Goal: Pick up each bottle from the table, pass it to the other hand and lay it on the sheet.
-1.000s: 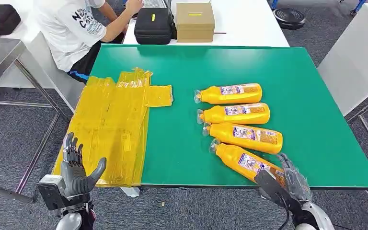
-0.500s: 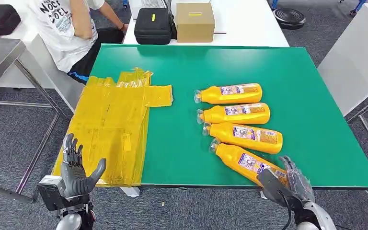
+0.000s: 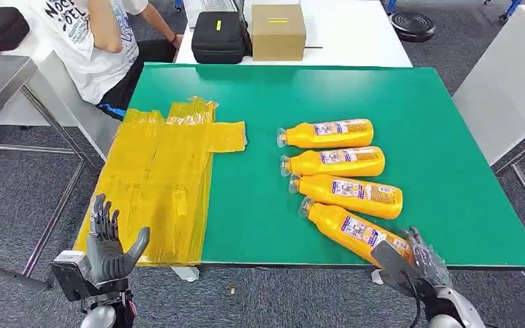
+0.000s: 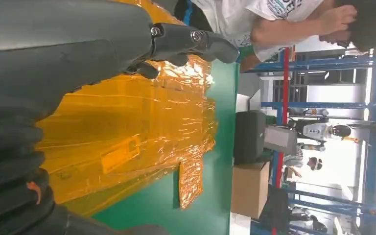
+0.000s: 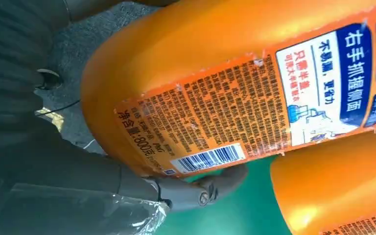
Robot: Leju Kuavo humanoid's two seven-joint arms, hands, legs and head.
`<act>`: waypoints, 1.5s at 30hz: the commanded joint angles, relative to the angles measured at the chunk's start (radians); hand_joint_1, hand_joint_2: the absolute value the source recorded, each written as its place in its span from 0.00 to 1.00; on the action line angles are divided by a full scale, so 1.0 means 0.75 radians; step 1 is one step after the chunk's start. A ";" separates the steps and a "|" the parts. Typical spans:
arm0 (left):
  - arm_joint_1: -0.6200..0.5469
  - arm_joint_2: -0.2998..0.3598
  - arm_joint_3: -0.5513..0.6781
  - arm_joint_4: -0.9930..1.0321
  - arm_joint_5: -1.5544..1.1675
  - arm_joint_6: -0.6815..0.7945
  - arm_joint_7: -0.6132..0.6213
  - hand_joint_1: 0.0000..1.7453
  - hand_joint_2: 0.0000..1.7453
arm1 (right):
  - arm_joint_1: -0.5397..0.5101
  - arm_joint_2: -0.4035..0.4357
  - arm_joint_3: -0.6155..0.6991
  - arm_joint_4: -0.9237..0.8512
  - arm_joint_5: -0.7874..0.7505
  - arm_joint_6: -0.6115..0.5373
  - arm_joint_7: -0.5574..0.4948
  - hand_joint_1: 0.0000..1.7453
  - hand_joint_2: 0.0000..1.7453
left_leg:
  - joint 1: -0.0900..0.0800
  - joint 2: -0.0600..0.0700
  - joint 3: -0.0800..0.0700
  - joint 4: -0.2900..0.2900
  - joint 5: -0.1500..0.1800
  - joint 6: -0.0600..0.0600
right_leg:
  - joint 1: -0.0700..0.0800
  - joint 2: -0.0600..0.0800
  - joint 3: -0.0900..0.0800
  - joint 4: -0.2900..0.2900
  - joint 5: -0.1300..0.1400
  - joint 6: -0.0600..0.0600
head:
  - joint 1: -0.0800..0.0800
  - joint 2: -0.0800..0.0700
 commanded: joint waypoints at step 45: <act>-0.053 -0.002 0.006 0.131 0.045 -0.004 -0.013 0.00 1.00 | -0.037 0.150 0.078 -0.160 0.010 -0.236 -0.203 1.00 1.00 | 0.002 0.003 0.006 -0.001 -0.002 -0.004 | 0.002 0.002 0.006 -0.001 -0.002 -0.003 | 0.000 0.000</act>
